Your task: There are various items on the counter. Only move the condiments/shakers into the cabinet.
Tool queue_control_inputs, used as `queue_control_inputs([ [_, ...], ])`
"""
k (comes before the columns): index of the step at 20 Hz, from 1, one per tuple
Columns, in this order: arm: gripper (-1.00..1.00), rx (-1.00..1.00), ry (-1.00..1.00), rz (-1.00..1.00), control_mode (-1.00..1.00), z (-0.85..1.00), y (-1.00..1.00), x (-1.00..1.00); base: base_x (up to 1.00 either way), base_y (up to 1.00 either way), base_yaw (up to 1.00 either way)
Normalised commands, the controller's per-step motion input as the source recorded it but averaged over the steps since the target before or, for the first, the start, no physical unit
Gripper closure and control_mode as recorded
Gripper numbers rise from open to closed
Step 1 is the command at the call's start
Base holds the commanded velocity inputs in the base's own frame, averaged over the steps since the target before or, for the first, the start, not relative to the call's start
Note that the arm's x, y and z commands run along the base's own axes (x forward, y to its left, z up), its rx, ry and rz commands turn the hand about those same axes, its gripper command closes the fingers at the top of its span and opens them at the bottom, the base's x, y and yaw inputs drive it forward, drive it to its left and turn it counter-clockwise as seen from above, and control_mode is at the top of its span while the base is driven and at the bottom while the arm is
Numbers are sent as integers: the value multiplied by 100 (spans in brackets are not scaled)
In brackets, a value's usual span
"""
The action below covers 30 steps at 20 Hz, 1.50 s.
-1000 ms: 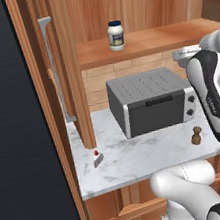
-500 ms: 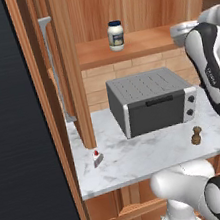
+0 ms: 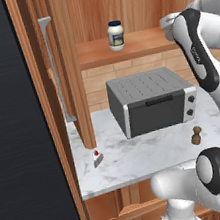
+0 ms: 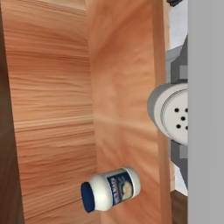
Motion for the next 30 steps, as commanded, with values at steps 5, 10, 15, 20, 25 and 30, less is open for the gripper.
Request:
queue_control_inputs([
  [5, 100, 0, 0, 0, -100, 0, 0, 44, 0, 0, 0],
  [10, 100, 0, -1, 0, -100, 0, 0, 44, 0, 0, 0],
  [15, 100, -1, 0, 0, -100, -13, 0, 37, 0, 0, 0],
  [20, 100, 0, 0, 0, -100, -33, 0, 38, 0, 0, 0],
  [25, 100, 0, 0, 0, -100, -43, 0, 32, 0, 0, 0],
  [30, 100, 0, 0, 0, -100, -16, 0, 46, 0, 0, 0],
])
